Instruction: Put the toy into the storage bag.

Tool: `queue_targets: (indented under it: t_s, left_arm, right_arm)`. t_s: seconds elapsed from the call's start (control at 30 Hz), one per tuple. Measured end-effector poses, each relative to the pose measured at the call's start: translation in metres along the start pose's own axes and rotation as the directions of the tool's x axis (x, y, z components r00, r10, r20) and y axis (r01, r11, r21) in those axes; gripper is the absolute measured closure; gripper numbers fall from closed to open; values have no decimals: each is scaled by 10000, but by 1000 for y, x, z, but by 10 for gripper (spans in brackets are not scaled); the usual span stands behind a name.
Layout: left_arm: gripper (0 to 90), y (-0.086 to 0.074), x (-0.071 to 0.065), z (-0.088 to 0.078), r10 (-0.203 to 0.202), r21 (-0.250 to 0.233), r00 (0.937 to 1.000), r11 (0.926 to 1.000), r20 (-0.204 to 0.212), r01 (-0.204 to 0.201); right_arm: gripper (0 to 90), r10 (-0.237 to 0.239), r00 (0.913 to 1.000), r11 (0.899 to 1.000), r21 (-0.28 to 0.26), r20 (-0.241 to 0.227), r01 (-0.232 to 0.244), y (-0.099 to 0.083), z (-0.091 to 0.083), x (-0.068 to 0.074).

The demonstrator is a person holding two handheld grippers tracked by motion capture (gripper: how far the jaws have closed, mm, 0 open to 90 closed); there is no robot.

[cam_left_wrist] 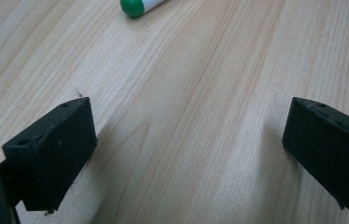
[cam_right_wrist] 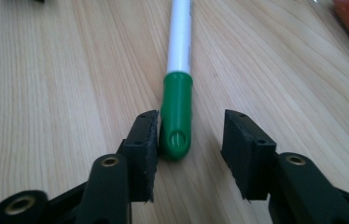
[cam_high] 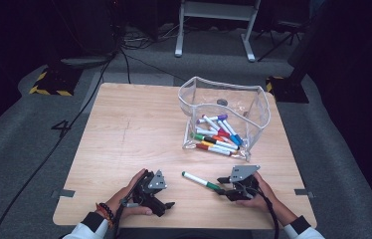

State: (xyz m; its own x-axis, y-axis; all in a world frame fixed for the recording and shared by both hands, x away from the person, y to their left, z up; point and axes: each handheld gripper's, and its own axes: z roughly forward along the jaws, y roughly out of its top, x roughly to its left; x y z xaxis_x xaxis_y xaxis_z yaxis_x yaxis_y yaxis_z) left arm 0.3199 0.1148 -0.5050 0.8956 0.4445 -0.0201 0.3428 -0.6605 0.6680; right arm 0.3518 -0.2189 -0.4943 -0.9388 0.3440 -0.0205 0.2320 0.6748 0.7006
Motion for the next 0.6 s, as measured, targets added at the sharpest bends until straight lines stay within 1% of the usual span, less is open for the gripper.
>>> queue_targets:
  t_s: [0.07, 0.13, 0.23, 0.3, 0.4, 0.57, 0.6]
  left_arm:
    - [30, 0, 0, 0, -2, -1, 10000, 10000, -1, 2]
    - [30, 0, 0, 0, 3, 4, 10000, 10000, 4, -3]
    - [30, 0, 0, 0, 47, -39, 10000, 10000, 38, -46]
    - [30, 0, 0, 0, 42, -39, 10000, 10000, 33, -42]
    - [30, 0, 0, 0, 8, 5, 10000, 10000, 6, -8]
    - [30, 0, 1, 0, 85, -14, 10000, 10000, 49, -85]
    - [29, 0, 1, 0, 86, -13, 10000, 10000, 48, -86]
  right_arm:
    - [513, -14, 9998, 10000, -38, -194, 13, 6, 7, 3]
    - [489, -169, 9994, 9998, -100, -302, 166, 10, 12, 7]
    - [488, -202, 9989, 9996, -211, -411, 194, 16, 19, 10]
    - [533, -141, 9992, 9995, -292, -379, 130, 18, 22, 10]
    - [568, -99, 9994, 9994, -342, -334, 88, 18, 23, 9]
    - [689, -109, 9992, 9992, -399, -384, 94, 21, 25, 9]
    - [728, -152, 9991, 9991, -390, -393, 136, 21, 26, 8]
